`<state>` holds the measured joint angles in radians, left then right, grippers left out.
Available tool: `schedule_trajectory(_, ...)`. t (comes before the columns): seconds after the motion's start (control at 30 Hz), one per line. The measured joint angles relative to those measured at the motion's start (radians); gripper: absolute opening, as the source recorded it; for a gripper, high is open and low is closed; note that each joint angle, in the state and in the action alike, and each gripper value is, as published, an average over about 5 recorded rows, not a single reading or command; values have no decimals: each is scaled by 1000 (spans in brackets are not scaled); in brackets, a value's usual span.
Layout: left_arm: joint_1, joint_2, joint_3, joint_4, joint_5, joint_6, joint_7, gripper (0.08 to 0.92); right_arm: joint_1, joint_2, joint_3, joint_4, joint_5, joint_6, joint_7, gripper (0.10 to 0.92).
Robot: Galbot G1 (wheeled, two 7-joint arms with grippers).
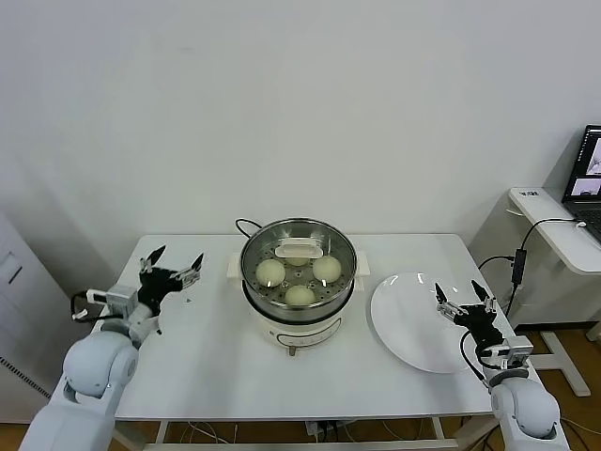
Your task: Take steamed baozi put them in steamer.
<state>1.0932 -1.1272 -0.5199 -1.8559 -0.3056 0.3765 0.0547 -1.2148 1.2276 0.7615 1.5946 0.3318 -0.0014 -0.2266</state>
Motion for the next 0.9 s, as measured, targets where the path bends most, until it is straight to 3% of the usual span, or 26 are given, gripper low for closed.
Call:
schedule_trajectory(0.33,42,-14,-10,121,15,-92,16,823,-16,11,-4,5,-6,4,11,823)
schedule_trajectory(0.9,82,-32,-13,147,-58,-105,25,823,-31,20,3,9,-30,-2,7,823)
